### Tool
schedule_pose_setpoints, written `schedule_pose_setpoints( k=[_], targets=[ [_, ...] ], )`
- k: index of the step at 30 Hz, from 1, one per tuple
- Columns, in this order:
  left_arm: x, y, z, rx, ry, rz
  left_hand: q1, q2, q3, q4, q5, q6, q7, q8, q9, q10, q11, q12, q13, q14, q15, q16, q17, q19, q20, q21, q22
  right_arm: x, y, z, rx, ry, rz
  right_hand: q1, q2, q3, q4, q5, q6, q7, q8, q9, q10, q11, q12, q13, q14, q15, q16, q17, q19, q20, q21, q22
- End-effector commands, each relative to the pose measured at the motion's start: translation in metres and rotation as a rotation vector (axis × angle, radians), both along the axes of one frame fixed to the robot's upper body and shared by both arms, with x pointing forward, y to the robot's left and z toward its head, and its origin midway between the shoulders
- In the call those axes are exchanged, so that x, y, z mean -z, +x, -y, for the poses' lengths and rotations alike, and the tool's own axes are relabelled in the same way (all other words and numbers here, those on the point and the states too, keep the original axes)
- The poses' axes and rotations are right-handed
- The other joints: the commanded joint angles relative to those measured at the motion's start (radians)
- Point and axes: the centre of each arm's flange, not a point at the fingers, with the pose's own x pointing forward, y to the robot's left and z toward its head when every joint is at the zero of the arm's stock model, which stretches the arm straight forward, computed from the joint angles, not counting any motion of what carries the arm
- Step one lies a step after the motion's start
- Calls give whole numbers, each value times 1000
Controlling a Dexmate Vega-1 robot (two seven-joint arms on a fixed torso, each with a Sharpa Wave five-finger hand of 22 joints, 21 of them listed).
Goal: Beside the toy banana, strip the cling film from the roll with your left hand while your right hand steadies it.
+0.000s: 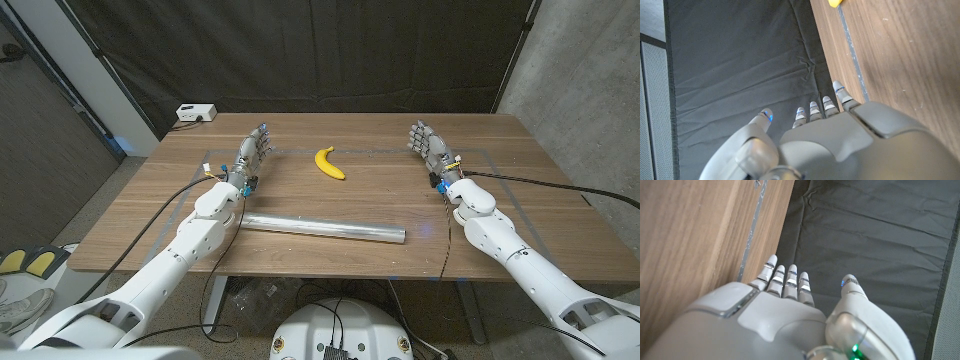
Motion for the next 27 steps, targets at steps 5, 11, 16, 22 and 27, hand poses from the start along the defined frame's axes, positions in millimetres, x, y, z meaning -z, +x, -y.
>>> schedule_pose_setpoints(
  k=[5, 11, 16, 22, 27],
  targets=[
    [-1, 0, 2, -3, -7, 20, 27, -14, 25, -24, -9, -27, -34, -36, 4, -12, 9, -13, 19, 43, -4, -4, 15, 21, 3, -6, 4, -1, -11, -2, 81, -69, 6, 10, -5, 22, -20, 15, -1, -1, -6, 7, -10, -4, -1, 14, 28, -3, -6, 5, 24, 21, -18, 5],
    [-1, 1, 2, 12, -4, 8, 24, -40, 13, -29, -12, -44, -48, -42, 2, -29, -2, -24, 16, 22, 2, -14, 14, 10, 3, -15, 4, -7, -27, -10, 149, -167, 16, 15, -9, 25, -26, 16, -3, -7, -5, 7, -29, -14, -9, 13, 14, -2, -12, 5, 15, 20, -27, 5],
    [-2, 0, 0, 26, 3, 14, 25, -53, 8, -35, -13, -48, -51, -43, 1, -36, -2, -28, 14, 14, 11, -17, 13, 6, 7, -19, 4, -9, -40, -16, 185, -241, 16, 15, -10, 25, -27, 17, 2, -12, -3, 7, -27, -13, -9, 12, 12, 4, -12, 5, 11, 22, -30, 5],
    [-6, -4, -1, 54, 13, 29, 34, -64, 7, -46, -14, -40, -51, -39, 0, -37, -8, -29, 13, 14, 10, -18, 11, 2, 14, -23, 3, -11, -52, -26, 250, -320, 4, 15, -12, 26, -28, 17, 7, -15, -1, 7, -24, -12, -8, 12, 13, 6, -12, 5, 7, 25, -34, 6],
    [-6, -5, -6, 63, -11, 17, 40, -68, 8, -53, -14, -38, -49, -38, 0, -39, -4, -30, 12, 14, 11, -19, 10, 1, 16, -26, 3, -10, -58, -35, 277, -370, -4, 15, -12, 27, -29, 18, 8, -15, -1, 7, -25, -16, -8, 12, 10, 8, -12, 5, 6, 25, -36, 6]
  ],
)
